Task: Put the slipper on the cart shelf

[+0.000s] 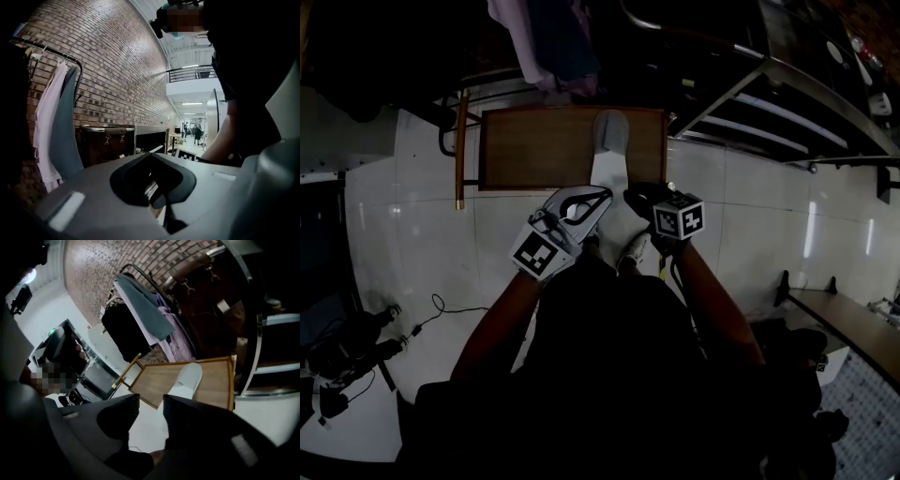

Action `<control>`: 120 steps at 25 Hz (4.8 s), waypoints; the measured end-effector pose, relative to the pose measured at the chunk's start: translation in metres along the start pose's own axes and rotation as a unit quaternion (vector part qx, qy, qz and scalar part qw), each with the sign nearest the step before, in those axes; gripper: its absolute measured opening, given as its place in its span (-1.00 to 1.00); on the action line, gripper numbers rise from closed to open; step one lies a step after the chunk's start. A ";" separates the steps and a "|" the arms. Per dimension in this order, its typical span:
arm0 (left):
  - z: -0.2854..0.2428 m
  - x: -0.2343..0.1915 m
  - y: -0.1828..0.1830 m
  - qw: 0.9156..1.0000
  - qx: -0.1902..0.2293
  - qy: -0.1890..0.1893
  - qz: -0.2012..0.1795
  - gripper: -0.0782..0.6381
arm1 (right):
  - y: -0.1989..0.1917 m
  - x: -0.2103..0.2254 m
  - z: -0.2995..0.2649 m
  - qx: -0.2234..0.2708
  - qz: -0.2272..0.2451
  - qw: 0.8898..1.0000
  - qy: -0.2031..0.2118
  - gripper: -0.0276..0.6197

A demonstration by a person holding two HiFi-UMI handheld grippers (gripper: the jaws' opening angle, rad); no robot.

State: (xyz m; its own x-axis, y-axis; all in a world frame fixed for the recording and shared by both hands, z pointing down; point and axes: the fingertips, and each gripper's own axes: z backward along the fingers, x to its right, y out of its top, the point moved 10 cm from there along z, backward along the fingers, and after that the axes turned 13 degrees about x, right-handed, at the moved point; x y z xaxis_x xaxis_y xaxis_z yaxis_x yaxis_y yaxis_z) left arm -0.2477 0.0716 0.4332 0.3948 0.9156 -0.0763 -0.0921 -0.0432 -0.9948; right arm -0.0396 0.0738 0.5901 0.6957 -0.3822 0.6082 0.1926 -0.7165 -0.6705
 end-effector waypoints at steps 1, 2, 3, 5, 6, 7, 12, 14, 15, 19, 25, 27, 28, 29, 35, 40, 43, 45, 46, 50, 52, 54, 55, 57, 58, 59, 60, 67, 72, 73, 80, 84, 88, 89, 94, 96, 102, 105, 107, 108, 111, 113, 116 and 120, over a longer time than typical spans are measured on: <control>0.001 -0.006 -0.003 1.000 -0.001 -0.003 0.004 -0.77 | -0.006 0.008 -0.010 -0.015 -0.020 1.000 -0.008 -0.41; 0.002 -0.011 -0.005 1.000 -0.002 -0.005 0.009 -0.77 | -0.013 0.017 -0.020 -0.028 -0.039 0.999 -0.015 -0.34; 0.003 -0.016 -0.008 1.000 -0.003 -0.007 0.015 -0.77 | -0.019 0.025 -0.029 -0.039 -0.057 0.997 -0.022 -0.29; 0.006 -0.026 -0.015 1.000 -0.002 -0.009 0.026 -0.77 | -0.030 0.041 -0.045 -0.058 -0.079 0.994 -0.045 -0.24; 0.008 -0.031 -0.018 1.000 -0.002 -0.009 0.030 -0.77 | -0.034 0.049 -0.052 -0.066 -0.086 0.992 -0.058 -0.21; 0.008 -0.035 -0.021 0.999 -0.002 -0.010 0.034 -0.77 | -0.038 0.056 -0.059 -0.074 -0.094 0.991 -0.068 -0.17; 0.007 -0.056 -0.034 0.999 -0.011 -0.015 0.051 -0.77 | -0.053 0.085 -0.084 -0.100 -0.145 0.980 -0.088 -0.07; 0.007 -0.062 -0.037 0.998 -0.013 -0.016 0.055 -0.77 | -0.058 0.094 -0.089 -0.110 -0.161 0.977 -0.091 -0.07; 0.007 -0.064 -0.038 0.998 -0.012 -0.016 0.057 -0.77 | -0.060 0.097 -0.092 -0.113 -0.170 0.975 -0.090 -0.07; 0.009 -0.070 -0.043 0.998 -0.016 -0.014 0.061 -0.77 | -0.070 0.105 -0.104 -0.143 -0.197 0.966 -0.087 -0.07; 0.013 -0.076 -0.050 0.997 -0.026 -0.007 0.069 -0.77 | -0.080 0.107 -0.121 -0.173 -0.221 0.957 -0.074 -0.07; 0.014 -0.078 -0.052 0.997 -0.027 -0.007 0.069 -0.77 | -0.080 0.108 -0.123 -0.176 -0.223 0.956 -0.072 -0.07; 0.015 -0.079 -0.052 0.997 -0.027 -0.006 0.069 -0.77 | -0.080 0.109 -0.123 -0.177 -0.224 0.956 -0.071 -0.08; 0.017 -0.080 -0.053 0.997 -0.029 -0.004 0.070 -0.77 | -0.080 0.110 -0.123 -0.178 -0.226 0.955 -0.071 -0.09; 0.020 -0.085 -0.057 0.997 -0.032 0.002 0.076 -0.77 | -0.079 0.109 -0.125 -0.174 -0.223 0.956 -0.078 -0.50; 0.019 -0.085 -0.058 0.996 -0.035 0.004 0.082 -0.77 | -0.075 0.099 -0.120 -0.146 -0.230 0.960 -0.061 -0.64; 0.017 -0.082 -0.055 0.996 -0.032 0.003 0.080 -0.77 | -0.067 0.093 -0.112 -0.130 -0.222 0.965 -0.052 -0.69; 0.015 -0.078 -0.053 0.996 -0.029 0.001 0.079 -0.77 | -0.060 0.088 -0.106 -0.121 -0.217 0.968 -0.045 -0.70; 0.014 -0.076 -0.052 0.996 -0.029 0.001 0.079 -0.77 | -0.056 0.085 -0.102 -0.115 -0.213 0.969 -0.043 -0.71; 0.010 -0.067 -0.044 0.997 -0.022 -0.005 0.075 -0.77 | -0.036 0.072 -0.083 -0.080 -0.190 0.978 -0.038 -0.71; 0.007 -0.062 -0.040 0.997 -0.016 -0.010 0.069 -0.77 | -0.025 0.064 -0.071 -0.060 -0.179 0.981 -0.033 -0.71; 0.004 -0.056 -0.036 0.998 -0.012 -0.012 0.067 -0.77 | -0.014 0.055 -0.058 -0.039 -0.167 0.985 -0.028 -0.71; 0.002 -0.053 -0.034 0.998 -0.009 -0.014 0.066 -0.77 | -0.009 0.050 -0.051 -0.029 -0.160 0.986 -0.025 -0.71; -0.001 -0.045 -0.029 0.998 -0.007 -0.018 0.062 -0.77 | 0.002 0.040 -0.035 -0.008 -0.145 0.989 -0.022 -0.71; -0.003 -0.042 -0.027 0.998 -0.006 -0.020 0.060 -0.77 | 0.008 0.035 -0.026 0.003 -0.135 0.991 -0.022 -0.71; -0.005 -0.038 -0.025 0.998 -0.005 -0.023 0.058 -0.77 | 0.014 0.029 -0.018 0.015 -0.124 0.992 -0.022 -0.71; -0.007 -0.035 -0.023 0.998 -0.004 -0.025 0.056 -0.77 | 0.021 0.024 -0.009 0.029 -0.112 0.993 -0.023 -0.71; -0.023 -0.009 -0.003 0.998 0.002 -0.039 0.039 -0.77 | 0.061 -0.017 0.055 0.110 -0.007 0.993 -0.040 -0.71; -0.036 0.007 0.013 0.998 0.010 -0.045 0.040 -0.77 | 0.089 -0.044 0.102 0.187 0.050 0.980 -0.047 -0.72; -0.040 0.010 0.017 0.998 0.012 -0.047 0.038 -0.77 | 0.094 -0.050 0.112 0.201 0.068 0.976 -0.051 -0.71; -0.065 0.023 0.047 0.998 0.021 -0.053 0.024 -0.77 | 0.122 -0.086 0.162 0.287 0.195 0.935 -0.069 -0.71; -0.074 0.025 0.062 0.998 0.031 -0.052 0.022 -0.77 | 0.131 -0.107 0.179 0.324 0.238 0.912 -0.082 -0.71; -0.076 0.028 0.068 0.998 0.033 -0.054 0.013 -0.77 | 0.132 -0.116 0.187 0.344 0.263 0.897 -0.088 -0.71; -0.077 0.029 0.069 0.998 0.032 -0.054 0.008 -0.77 | 0.132 -0.117 0.188 0.345 0.265 0.896 -0.088 -0.71; -0.077 0.031 0.069 0.998 0.021 -0.058 -0.014 -0.78 | 0.130 -0.121 0.187 0.347 0.267 0.895 -0.083 -0.71; -0.076 0.032 0.070 0.998 0.033 -0.059 -0.002 -0.78 | 0.129 -0.123 0.186 0.347 0.267 0.895 -0.081 -0.71; -0.073 0.032 0.069 0.997 0.057 -0.054 0.016 -0.77 | 0.125 -0.122 0.187 0.349 0.266 0.895 -0.085 -0.71; -0.073 0.035 0.068 0.997 0.056 -0.054 0.017 -0.77 | 0.124 -0.119 0.191 0.349 0.264 0.895 -0.090 -0.71; -0.075 0.037 0.068 0.997 0.054 -0.056 0.017 -0.77 | 0.123 -0.115 0.196 0.349 0.262 0.895 -0.095 -0.71; -0.076 0.038 0.067 0.997 0.053 -0.057 0.017 -0.77 | 0.123 -0.113 0.198 0.350 0.262 0.894 -0.096 -0.71; -0.085 0.045 0.064 0.997 0.051 -0.062 0.016 -0.77 | 0.119 -0.107 0.208 0.353 0.260 0.893 -0.103 -0.71; -0.092 0.052 0.064 0.996 0.050 -0.066 0.014 -0.77 | 0.115 -0.103 0.218 0.356 0.255 0.893 -0.107 -0.71; -0.106 0.066 0.062 0.996 0.048 -0.076 0.013 -0.77 | 0.109 -0.095 0.236 0.360 0.250 0.891 -0.115 -0.71; -0.128 0.087 0.058 0.995 0.046 -0.089 0.011 -0.77 | 0.099 -0.079 0.264 0.363 0.242 0.890 -0.133 -0.71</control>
State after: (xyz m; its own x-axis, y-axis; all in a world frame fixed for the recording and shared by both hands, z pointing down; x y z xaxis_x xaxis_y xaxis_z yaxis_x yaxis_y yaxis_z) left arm -0.1017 0.0981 0.3600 0.2235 0.9717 -0.0761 -0.1849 -0.0343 -0.9822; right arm 0.1071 0.1865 0.3635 0.9393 -0.3224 0.1170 0.1554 0.0959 -0.9832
